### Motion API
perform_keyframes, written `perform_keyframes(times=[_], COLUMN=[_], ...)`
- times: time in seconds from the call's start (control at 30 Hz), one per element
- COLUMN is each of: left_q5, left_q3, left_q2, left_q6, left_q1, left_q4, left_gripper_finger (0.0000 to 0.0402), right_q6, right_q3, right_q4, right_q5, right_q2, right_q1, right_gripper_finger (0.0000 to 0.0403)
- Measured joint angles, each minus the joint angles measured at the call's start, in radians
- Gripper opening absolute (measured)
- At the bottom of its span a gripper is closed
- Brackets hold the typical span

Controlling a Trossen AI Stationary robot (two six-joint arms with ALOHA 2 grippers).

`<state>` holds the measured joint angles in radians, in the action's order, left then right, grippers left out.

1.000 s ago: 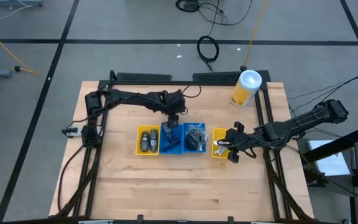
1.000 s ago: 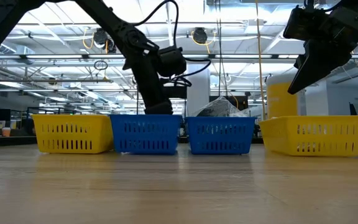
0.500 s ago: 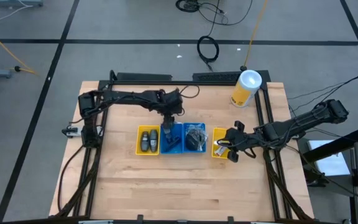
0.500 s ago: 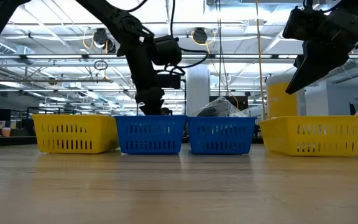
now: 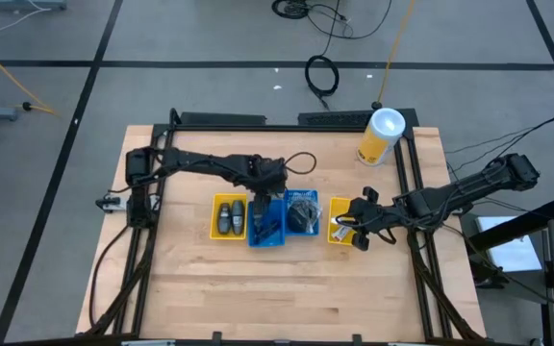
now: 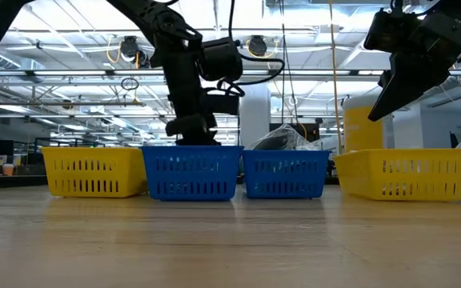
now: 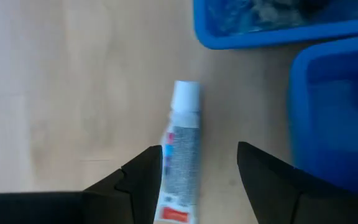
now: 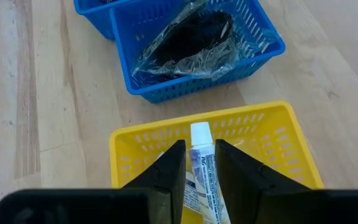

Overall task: Pick & Place Travel size toiletries
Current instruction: Put the toothpaste into the right yellow bin

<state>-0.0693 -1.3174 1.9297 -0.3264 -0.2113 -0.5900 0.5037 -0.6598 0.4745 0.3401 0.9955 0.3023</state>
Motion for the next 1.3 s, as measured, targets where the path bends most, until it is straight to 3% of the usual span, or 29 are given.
perform_keyframes(times=[0.17, 0.33, 0.87, 1.3], left_q5=[-0.12, -0.017, 0.143, 0.147], left_q3=[0.0, -0.001, -0.003, -0.003], left_q2=[0.0, 0.0, 0.009, 0.033], left_q6=[-0.037, -0.034, -0.029, -0.004], left_q1=[0.004, -0.028, -0.075, -0.081], left_q4=[0.005, 0.01, 0.108, 0.086], left_gripper_finger=[0.0207, 0.0207, 0.0207, 0.0207], right_q6=[0.003, 0.007, 0.004, 0.006], right_q3=[0.0, 0.0, 0.0, 0.0], right_q4=[0.0, 0.0, 0.0, 0.0], right_q5=[0.0, -0.001, 0.0, -0.001], right_q2=[0.0, 0.0, 0.0, 0.0], right_q1=[0.0, 0.0, 0.0, 0.0], right_gripper_finger=[0.0077, 0.0077, 0.0077, 0.0077])
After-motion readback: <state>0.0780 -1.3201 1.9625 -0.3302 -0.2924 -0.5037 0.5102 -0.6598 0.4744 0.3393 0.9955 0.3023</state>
